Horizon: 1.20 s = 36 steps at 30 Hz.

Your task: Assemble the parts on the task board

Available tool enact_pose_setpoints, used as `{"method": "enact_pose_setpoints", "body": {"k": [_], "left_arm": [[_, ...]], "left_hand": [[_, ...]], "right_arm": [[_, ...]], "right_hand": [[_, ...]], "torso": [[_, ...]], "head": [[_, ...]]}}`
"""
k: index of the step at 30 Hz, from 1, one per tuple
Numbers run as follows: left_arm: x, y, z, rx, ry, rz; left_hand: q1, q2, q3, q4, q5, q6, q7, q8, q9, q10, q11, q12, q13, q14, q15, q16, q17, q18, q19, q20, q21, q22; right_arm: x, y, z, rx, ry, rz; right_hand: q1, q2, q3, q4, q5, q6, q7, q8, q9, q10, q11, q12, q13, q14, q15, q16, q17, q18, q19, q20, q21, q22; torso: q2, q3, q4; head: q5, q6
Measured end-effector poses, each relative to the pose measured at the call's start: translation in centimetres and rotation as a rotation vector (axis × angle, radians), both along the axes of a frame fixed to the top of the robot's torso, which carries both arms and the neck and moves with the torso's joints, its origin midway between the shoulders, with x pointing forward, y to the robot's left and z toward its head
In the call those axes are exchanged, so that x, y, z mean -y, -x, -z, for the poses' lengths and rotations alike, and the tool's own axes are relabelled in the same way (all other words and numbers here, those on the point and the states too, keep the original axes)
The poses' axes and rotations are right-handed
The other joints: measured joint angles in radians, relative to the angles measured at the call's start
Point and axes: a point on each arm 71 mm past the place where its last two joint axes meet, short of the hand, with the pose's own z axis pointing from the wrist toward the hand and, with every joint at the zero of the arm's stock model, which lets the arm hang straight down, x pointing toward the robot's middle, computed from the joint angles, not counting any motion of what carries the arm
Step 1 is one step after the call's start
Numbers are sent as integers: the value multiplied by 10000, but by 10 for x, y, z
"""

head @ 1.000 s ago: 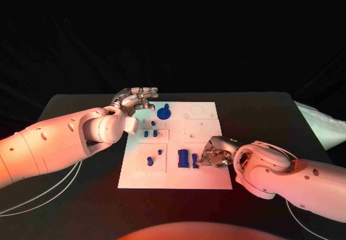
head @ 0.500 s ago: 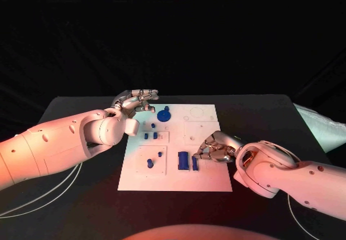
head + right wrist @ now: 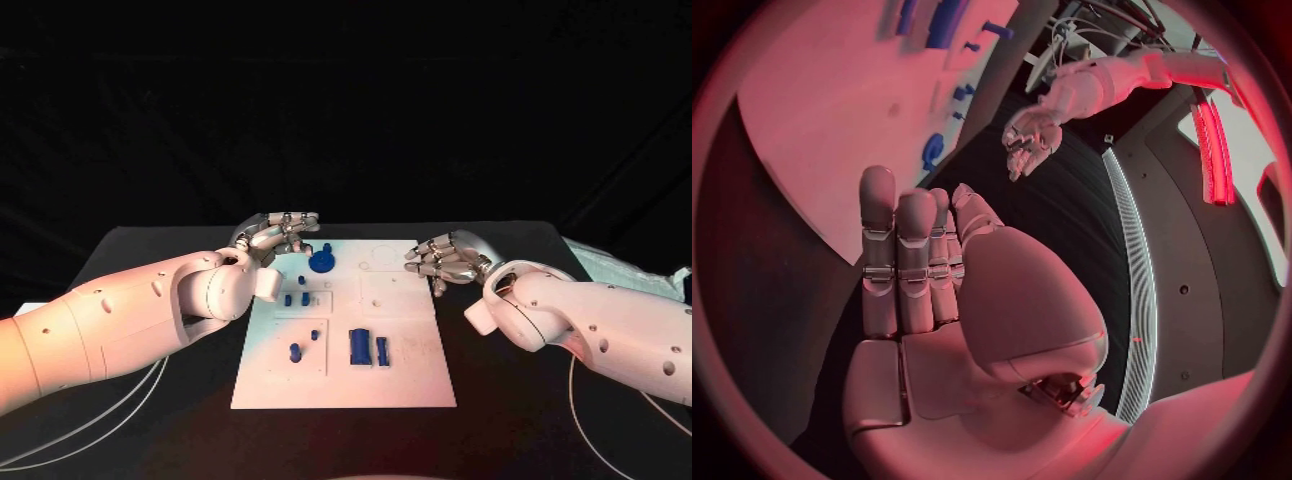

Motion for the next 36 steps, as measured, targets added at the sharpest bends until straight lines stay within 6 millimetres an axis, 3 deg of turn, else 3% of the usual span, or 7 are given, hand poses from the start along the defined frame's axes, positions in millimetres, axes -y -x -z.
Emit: {"method": "enact_pose_setpoints", "body": {"k": [4, 11, 15, 19, 28, 31, 36], "left_arm": [[-2, 0, 1, -9, -24, -56], [-4, -1, 1, -3, -49, -115], [-4, 0, 1, -28, -62, -129], [1, 4, 4, -94, -64, -109], [21, 26, 7, 76, -322, -553], [27, 34, 7, 288, -534, -900], [31, 42, 6, 662, -926, -1503]], "left_hand": [[0, 0, 0, 0, 0, -129, 126, 52, -8, -382, 123, -23, -70, -530, 85, -435, -479, 2, -147, 45, -218, -103], [-151, 38, 90, -94, 0, -422, 241, 208, -44, -1040, 380, -410, -568, -2151, 365, -2810, -1731, -1, -1844, 288, -1612, -1106], [-2074, 302, -493, -89, -247, -1766, -31, -42, -341, -2343, 178, -877, -960, -3519, 122, -4028, -2288, -160, -3354, 94, -2026, -2413], [-3648, 442, -983, -89, -408, -2878, -276, -264, -509, -3411, 6, -1254, -1167, -4636, -65, -4955, -2707, -317, -4564, -89, -2325, -3469], [-6727, 578, -1938, -87, -516, -5047, -748, -700, -664, -5493, -683, -1989, -1365, -6808, -224, -6761, -3523, -614, -6923, -742, -2904, -5534], [-7611, 597, -2216, -87, -544, -5661, -935, -1020, -677, -6096, -847, -2198, -1387, -7429, -239, -7282, -3760, -667, -7603, -950, -3067, -6127], [-8749, 608, -2564, -94, -544, -6470, -1403, -1394, -691, -6866, -970, -2462, -1402, -8227, -259, -7945, -4062, -1165, -8472, -1112, -3326, -6889]], "right_arm": [[7, -15, -2, 69, -1311, 628], [14, -26, -4, 153, -2705, 1245], [13, -24, -4, 141, -2722, 1248], [8, -18, -2, 50, -2879, 1249], [-20, 11, -5, 53, -4132, 1724], [-24, 19, -6, 128, -4506, 2157], [-24, 25, -7, 237, -4794, 2831]], "right_hand": [[178, -11, 318, -318, -254, -269, 232, -97, -208, -508, 273, -1125, -1320, -850, 266, -1518, -876, 0, -542, 198, -1121, -685], [-84, -209, 1041, -571, -686, -204, 463, -536, -912, -520, 575, -2789, -3960, -1628, 716, -4370, -2826, -1, -1284, 621, -3372, -2132], [-2180, -245, 664, -717, -966, -1535, 174, -851, -1247, -1946, 403, -3127, -4489, -3205, 494, -4956, -3429, -2, -2705, 421, -4130, -2572], [-3885, -245, 446, -801, -1181, -2615, -59, -1157, -1503, -3138, 103, -3383, -4858, -4541, 370, -5384, -3883, -242, -3908, 256, -4716, -2902], [-7208, -254, 248, -862, -1629, -4715, -494, -1433, -2009, -5451, -442, -3882, -5572, -7146, 248, -6215, -4766, -549, -6250, -439, -5856, -3545], [-8178, -255, 212, -844, -1987, -5324, -837, -1490, -2155, -6153, -537, -4028, -5782, -7905, 232, -6460, -5023, -705, -6930, -591, -6184, -3730], [-9403, -255, 212, -844, -2304, -6091, -1197, -1490, -2636, -7007, -573, -4506, -6046, -8865, 225, -6766, -5348, -1173, -7794, -706, -6606, -3969]], "torso": [[-146, 29, -3], [-290, 65, 36], [-292, 63, 43], [-333, 78, 97], [-588, 156, 437], [-649, 174, 511], [-687, 185, 569]], "head": [[32, 109], [30, 243], [23, 255], [-24, 403], [-266, 1084], [-309, 1207], [-331, 1263]]}}
